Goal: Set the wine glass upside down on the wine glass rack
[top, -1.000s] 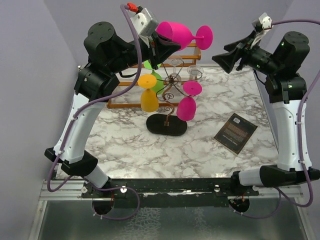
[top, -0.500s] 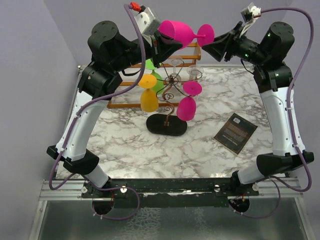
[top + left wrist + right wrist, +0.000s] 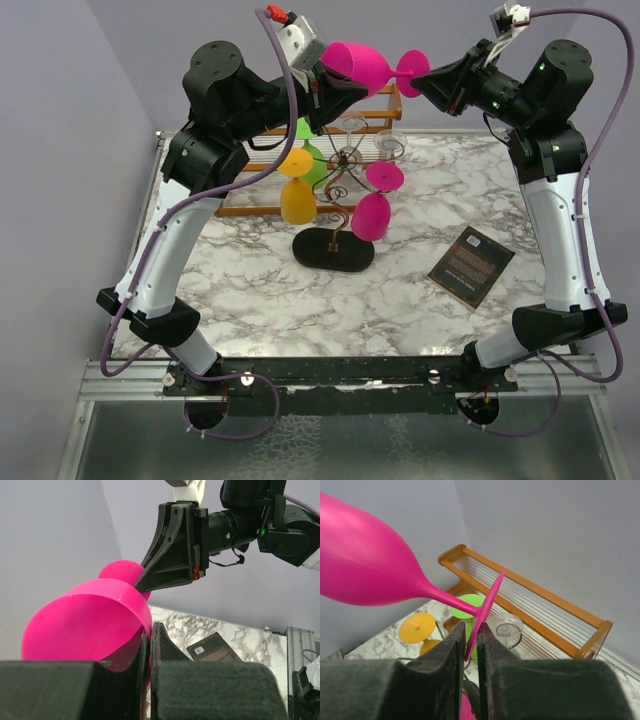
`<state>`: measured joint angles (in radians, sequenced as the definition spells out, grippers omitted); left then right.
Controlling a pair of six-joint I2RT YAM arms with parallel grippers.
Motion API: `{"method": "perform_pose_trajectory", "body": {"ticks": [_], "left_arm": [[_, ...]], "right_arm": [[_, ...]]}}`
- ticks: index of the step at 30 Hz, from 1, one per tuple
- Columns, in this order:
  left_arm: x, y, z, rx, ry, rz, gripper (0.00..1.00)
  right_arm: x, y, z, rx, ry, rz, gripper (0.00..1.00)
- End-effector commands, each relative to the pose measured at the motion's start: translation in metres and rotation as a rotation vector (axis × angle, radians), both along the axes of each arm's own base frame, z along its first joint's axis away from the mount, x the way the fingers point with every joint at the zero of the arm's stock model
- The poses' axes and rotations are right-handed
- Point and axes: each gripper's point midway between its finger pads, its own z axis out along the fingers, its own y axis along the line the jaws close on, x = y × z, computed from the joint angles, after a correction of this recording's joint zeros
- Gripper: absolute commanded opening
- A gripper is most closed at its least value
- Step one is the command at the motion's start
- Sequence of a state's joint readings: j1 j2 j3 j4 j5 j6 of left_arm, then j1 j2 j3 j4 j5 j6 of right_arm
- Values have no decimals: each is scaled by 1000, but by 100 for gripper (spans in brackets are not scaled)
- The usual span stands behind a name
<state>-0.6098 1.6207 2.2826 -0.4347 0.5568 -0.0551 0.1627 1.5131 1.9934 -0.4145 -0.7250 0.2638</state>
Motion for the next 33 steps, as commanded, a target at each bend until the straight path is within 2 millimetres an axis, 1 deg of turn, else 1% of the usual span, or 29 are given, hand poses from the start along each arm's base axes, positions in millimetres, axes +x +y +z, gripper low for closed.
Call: {"method": "perform_pose_trajectory", "body": {"ticks": [1, 3, 5, 9, 12, 13, 14, 16, 17, 18, 20, 22, 24, 27, 31, 33], "left_arm": [[-2, -1, 7, -20, -26, -24, 0], [-3, -2, 6, -17, -26, -31, 0], [-6, -2, 4, -10, -29, -41, 2], [-8, 0, 0, 11, -38, -43, 15], [-10, 6, -5, 43, -48, -18, 24], [-11, 10, -7, 57, -56, -4, 29], [-12, 15, -8, 72, -68, 15, 37], [-12, 25, -11, 102, -80, 60, 58], [-11, 32, -11, 112, -86, 82, 65], [-10, 38, -10, 116, -91, 103, 70], [-10, 53, -6, 119, -101, 140, 77], [-10, 67, -1, 124, -117, 179, 81], [-11, 79, 4, 130, -133, 220, 86], [-12, 98, 13, 124, -151, 286, 90], [4, 126, 20, 106, -147, 431, 94], [13, 140, 23, 98, -148, 503, 95]], "right_arm": [[13, -8, 8, 28, 4, -90, 8], [17, -13, 6, 31, 16, -127, 1], [21, -17, 6, 29, 19, -161, 1], [25, -25, 8, 19, 5, -215, 1], [29, -36, 10, -7, -21, -274, 1], [29, -40, 11, -19, -33, -294, 1], [29, -43, 11, -35, -46, -308, 1], [27, -49, 12, -88, -93, -329, 1], [25, -52, 13, -115, -114, -340, 1], [23, -55, 13, -146, -138, -350, 1], [17, -59, 14, -217, -203, -356, 1], [8, -62, 15, -282, -259, -349, 1], [-5, -59, 14, -360, -319, -302, 1], [-27, -50, 8, -460, -388, -187, 1], [-60, -32, -6, -561, -471, 12, 1], [-71, -27, -12, -601, -501, 80, 1]]}}
